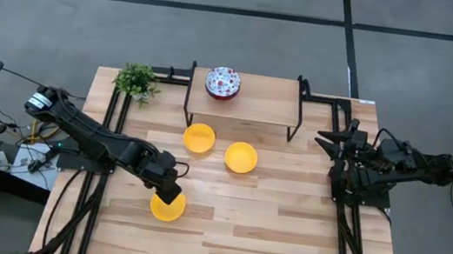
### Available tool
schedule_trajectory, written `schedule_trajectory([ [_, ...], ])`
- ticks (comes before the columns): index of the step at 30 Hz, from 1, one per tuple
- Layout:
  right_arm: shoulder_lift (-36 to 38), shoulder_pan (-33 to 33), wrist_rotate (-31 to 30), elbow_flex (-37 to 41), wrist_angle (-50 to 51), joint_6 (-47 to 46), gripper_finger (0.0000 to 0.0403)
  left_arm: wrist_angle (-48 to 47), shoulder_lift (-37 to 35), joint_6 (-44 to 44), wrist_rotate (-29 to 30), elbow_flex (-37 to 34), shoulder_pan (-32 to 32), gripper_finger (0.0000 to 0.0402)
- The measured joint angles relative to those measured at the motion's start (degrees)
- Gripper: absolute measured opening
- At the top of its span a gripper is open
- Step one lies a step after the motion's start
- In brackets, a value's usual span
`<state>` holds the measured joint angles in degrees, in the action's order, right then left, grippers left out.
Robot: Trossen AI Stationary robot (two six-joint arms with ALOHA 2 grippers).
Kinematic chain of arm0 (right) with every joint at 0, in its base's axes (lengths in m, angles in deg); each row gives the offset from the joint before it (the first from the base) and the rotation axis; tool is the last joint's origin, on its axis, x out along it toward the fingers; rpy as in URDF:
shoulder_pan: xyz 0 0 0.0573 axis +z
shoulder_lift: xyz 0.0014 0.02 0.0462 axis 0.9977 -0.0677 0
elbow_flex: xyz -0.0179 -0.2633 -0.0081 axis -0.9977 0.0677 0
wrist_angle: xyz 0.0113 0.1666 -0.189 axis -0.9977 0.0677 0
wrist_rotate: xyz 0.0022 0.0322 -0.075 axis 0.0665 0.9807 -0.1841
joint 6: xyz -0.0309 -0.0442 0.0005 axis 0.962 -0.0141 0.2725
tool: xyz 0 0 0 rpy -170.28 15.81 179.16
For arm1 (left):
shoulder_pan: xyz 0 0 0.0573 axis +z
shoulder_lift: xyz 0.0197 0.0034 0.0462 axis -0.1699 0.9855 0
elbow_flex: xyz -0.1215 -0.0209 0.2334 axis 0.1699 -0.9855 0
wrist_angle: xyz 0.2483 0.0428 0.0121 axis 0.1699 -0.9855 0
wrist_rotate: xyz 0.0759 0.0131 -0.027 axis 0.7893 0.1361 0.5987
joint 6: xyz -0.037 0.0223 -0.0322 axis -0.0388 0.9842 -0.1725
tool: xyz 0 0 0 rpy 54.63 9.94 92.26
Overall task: Pick & Place Mini bowls
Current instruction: Put the bottom yellow bowl on the shelf
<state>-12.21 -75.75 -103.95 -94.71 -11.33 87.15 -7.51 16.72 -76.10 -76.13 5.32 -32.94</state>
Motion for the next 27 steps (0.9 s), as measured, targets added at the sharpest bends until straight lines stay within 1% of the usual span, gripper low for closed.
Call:
schedule_trajectory([
  [8, 0.0, 0.0, 0.0, 0.0, 0.0, 0.0, 0.0095, -2.5, 0.0, 0.0, 0.0, 0.0, 0.0, 0.0166],
  [12, 0.0, 0.0, 0.0, 0.0, 0.0, 0.0, 0.0095, -2.3, 0.0, -0.7, -0.1, -1.3, 0.0, 0.0166],
  [19, 0.0, 0.0, 0.0, 0.0, 0.0, 0.0, 0.0095, 2.9, -0.1, -1.9, -3.2, -5.9, 0.0, 0.0166],
  [23, 0.0, 0.0, 0.0, 0.0, 0.0, 0.0, 0.0095, 6.1, -0.1, -1.9, -3.2, -7.5, 0.0, 0.0166],
  [27, 0.0, 0.0, 0.0, 0.0, 0.0, 0.0, 0.0095, 6.4, -0.1, -2.4, -3.5, -9.0, 0.0, 0.0166],
])
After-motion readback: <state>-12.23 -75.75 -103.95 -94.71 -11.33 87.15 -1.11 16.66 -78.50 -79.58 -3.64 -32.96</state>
